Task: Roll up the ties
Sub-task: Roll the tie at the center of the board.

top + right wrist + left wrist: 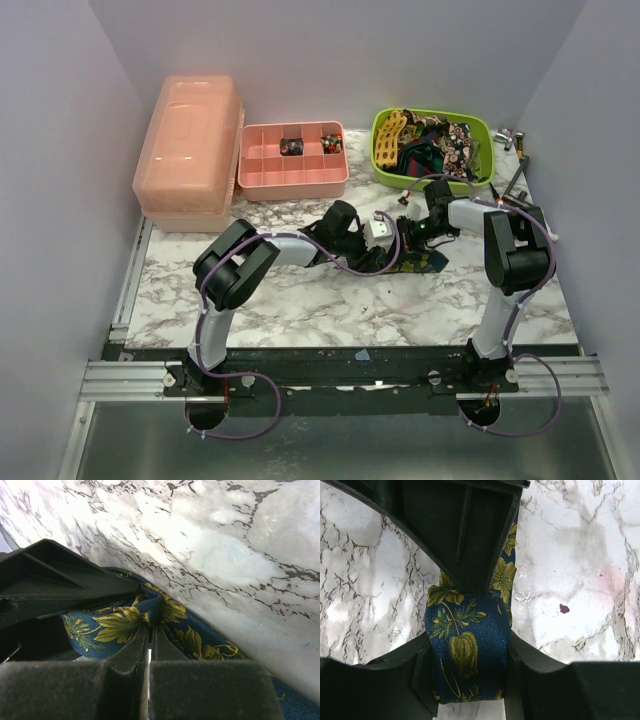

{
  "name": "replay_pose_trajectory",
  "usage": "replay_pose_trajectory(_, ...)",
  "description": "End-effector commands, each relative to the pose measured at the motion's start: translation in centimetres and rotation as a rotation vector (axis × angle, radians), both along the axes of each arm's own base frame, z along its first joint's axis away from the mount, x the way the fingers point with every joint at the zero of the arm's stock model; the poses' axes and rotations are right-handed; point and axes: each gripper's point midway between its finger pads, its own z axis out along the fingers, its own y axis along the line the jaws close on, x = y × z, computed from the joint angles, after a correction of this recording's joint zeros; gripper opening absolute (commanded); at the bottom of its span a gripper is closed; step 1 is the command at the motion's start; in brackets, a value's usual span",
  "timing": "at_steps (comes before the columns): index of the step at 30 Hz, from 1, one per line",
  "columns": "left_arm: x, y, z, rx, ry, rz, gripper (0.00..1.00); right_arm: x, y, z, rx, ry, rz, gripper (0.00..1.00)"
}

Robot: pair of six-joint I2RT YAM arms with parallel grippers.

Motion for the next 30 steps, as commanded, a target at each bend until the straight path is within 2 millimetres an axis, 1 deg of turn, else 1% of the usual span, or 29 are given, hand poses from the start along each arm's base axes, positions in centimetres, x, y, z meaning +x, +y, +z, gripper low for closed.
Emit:
replay_pose_trajectory(1, -2.7, 1.5, -3.6, 0.113, 0.039, -0.053, 0.21, 0.7, -1.8, -3.1, -0.148, -0.048, 0.032, 0.00)
replay_pose_trajectory(3, -3.1, 2.8, -4.7, 0.166, 0.041, -0.036, 0.17, 1.1, -1.9, -2.2, -0.153, -0.056, 0.046, 0.01)
replay_pose_trajectory(5, -3.4, 4.0, -5.6, 0.217, 0.049, -0.011, 0.15, 1.4, -2.2, -0.5, -0.137, -0.056, 0.069, 0.09)
replay_pose_trajectory(7, -3.6, 4.7, -6.3, 0.246, 0.068, 0.008, 0.13, 0.9, -2.6, 1.7, -0.089, -0.038, 0.070, 0.18)
replay_pose_trajectory(8, -3.7, 4.8, -6.5, 0.252, 0.081, 0.016, 0.13, 0.5, -2.8, 2.7, -0.079, -0.032, 0.068, 0.22)
replay_pose_trajectory(10, -3.6, 4.7, -6.6, 0.252, 0.102, 0.033, 0.11, -0.6, -2.8, 3.9, -0.062, -0.025, 0.079, 0.24)
replay_pose_trajectory(12, -3.4, 4.3, -6.5, 0.249, 0.128, 0.051, 0.10, -2.0, -2.5, 4.3, -0.033, 0.002, 0.075, 0.24)
replay_pose_trajectory(14, -3.2, 3.8, -6.1, 0.234, 0.141, 0.061, 0.10, -2.8, -2.2, 3.4, -0.021, 0.034, 0.060, 0.22)
replay_pose_trajectory(17, -2.7, 3.2, -5.0, 0.207, 0.141, 0.070, 0.09, -2.4, -2.6, 0.8, -0.066, 0.069, 0.048, 0.14)
replay_pose_trajectory(19, -2.7, 2.8, -3.9, 0.178, 0.128, 0.059, 0.10, -1.6, -3.2, -1.0, -0.121, 0.062, 0.040, 0.12)
replay_pose_trajectory(22, -2.5, 2.1, -1.5, 0.120, 0.096, 0.032, 0.12, 0.2, -4.3, -3.0, -0.199, 0.037, 0.039, 0.10)
replay_pose_trajectory(24, -2.2, 1.7, 0.4, 0.082, 0.067, 0.012, 0.15, 0.8, -4.8, -4.0, -0.239, 0.031, 0.047, 0.08)
replay_pose_trajectory(26, -2.1, 1.3, 2.3, 0.043, 0.018, -0.025, 0.19, 1.1, -5.2, -4.6, -0.257, 0.031, 0.053, 0.07)
replay_pose_trajectory(27, -2.2, 1.1, 2.8, 0.034, 0.005, -0.045, 0.20, 1.1, -5.3, -4.7, -0.264, 0.032, 0.053, 0.07)
replay_pose_trajectory(28, -2.3, 1.1, 3.2, 0.035, -0.008, -0.062, 0.21, 1.2, -5.3, -4.9, -0.268, 0.032, 0.054, 0.06)
replay_pose_trajectory(30, -2.5, 1.2, 2.9, 0.058, -0.007, -0.079, 0.21, 1.3, -5.4, -5.1, -0.273, 0.031, 0.055, 0.06)
